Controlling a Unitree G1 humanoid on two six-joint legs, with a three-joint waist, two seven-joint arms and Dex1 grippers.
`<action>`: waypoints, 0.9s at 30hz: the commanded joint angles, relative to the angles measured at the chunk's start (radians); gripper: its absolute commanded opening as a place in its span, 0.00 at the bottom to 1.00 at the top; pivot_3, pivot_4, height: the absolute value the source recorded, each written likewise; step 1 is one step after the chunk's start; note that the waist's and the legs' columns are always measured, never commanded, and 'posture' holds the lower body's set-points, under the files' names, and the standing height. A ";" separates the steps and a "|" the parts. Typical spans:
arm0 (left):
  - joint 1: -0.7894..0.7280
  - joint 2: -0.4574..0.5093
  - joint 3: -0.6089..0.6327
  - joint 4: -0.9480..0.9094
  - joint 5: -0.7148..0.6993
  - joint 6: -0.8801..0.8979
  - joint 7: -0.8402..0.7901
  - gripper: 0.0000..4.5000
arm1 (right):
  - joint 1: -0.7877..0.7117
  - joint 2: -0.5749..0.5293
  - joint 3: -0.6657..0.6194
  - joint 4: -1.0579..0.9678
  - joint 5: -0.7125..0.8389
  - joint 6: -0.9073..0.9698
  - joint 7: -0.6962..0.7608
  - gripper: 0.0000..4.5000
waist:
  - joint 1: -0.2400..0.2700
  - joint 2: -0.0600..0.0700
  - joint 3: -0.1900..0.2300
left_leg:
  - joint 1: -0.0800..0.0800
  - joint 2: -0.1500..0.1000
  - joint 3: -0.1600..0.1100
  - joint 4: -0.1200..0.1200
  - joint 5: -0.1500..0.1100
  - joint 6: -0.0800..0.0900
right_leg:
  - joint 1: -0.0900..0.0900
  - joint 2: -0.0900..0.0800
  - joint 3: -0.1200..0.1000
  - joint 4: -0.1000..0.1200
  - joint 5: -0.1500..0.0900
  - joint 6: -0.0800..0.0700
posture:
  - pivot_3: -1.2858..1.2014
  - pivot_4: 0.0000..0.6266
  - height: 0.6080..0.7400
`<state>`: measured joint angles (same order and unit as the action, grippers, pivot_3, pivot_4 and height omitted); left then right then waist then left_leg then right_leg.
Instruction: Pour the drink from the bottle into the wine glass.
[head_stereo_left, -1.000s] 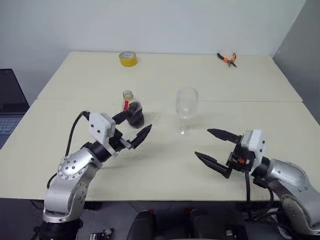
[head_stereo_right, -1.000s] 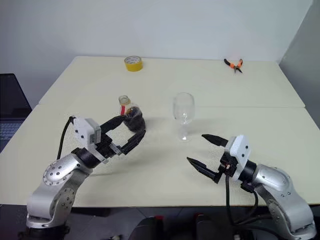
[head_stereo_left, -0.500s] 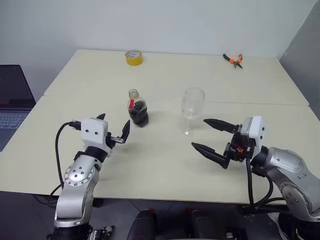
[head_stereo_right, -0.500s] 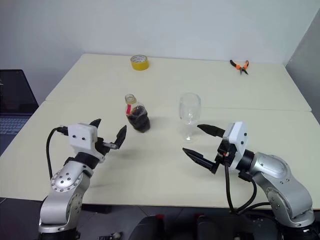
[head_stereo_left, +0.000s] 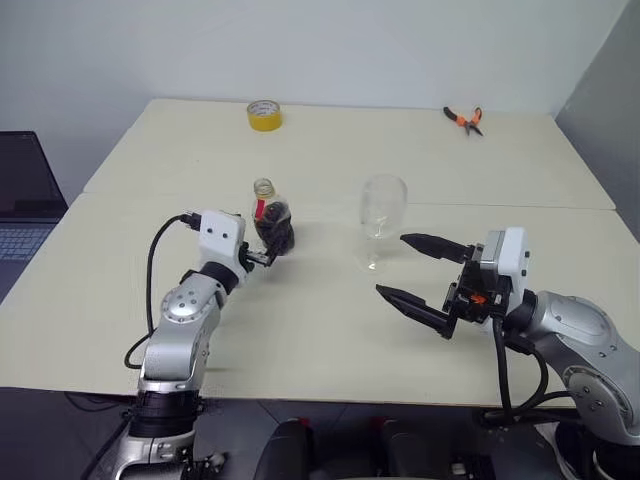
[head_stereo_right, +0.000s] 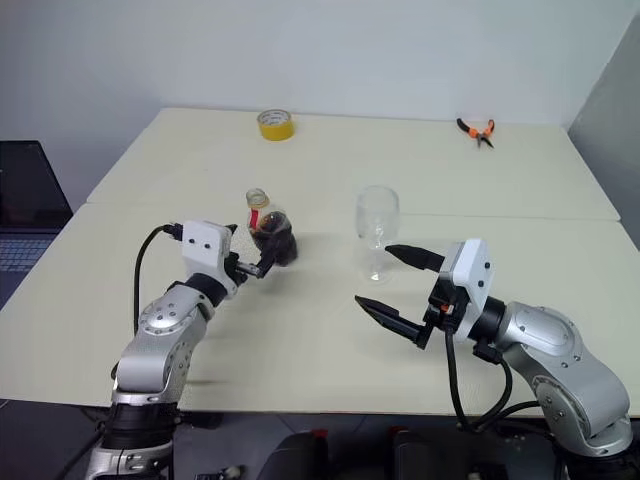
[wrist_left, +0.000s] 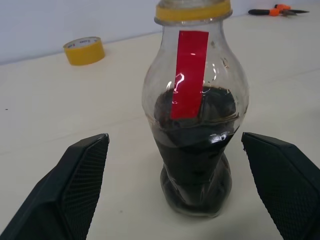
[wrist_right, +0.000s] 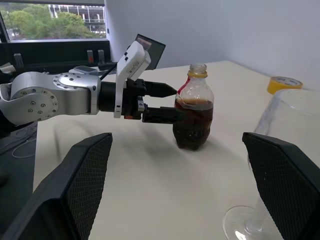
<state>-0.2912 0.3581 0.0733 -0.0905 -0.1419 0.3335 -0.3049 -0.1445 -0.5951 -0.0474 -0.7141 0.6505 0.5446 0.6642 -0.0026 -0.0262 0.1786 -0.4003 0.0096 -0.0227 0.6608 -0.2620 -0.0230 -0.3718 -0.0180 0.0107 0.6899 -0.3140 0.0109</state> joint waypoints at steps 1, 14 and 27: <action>-0.026 0.013 -0.004 0.032 0.014 -0.043 -0.021 1.00 | -0.008 -0.005 -0.016 -0.046 0.018 -0.003 -0.016 0.99 | 0.000 0.000 0.000 | 0.000 0.000 0.000 0.000 0.000 0.000 | 0.000 0.000 0.000 0.000 0.000 0.000 | 0.52 0.24 1.00; -0.136 -0.005 0.000 0.220 -0.003 -0.126 -0.072 0.60 | -0.010 -0.003 -0.007 -0.060 0.011 -0.006 -0.041 1.00 | 0.000 0.000 0.000 | 0.000 0.000 0.000 0.000 0.000 0.000 | 0.000 0.000 -0.001 0.000 0.000 0.000 | 0.52 0.24 1.00; -0.130 -0.007 0.017 0.186 -0.015 -0.135 -0.084 0.14 | -0.005 0.001 -0.007 -0.065 0.002 -0.012 -0.056 1.00 | 0.000 0.000 0.000 | 0.000 0.000 0.000 0.000 0.000 0.000 | 0.000 0.000 -0.001 0.001 0.000 0.000 | 0.52 0.24 1.00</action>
<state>-0.4089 0.3468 0.0680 0.1488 -0.1403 0.2254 -0.3845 -0.1439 -0.5935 -0.0465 -0.7403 0.6484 0.5467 0.6148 -0.0030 -0.0263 0.1786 -0.4005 0.0098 -0.0231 0.6611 -0.2619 -0.0232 -0.3719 -0.0181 0.0101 0.6904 -0.3140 0.0108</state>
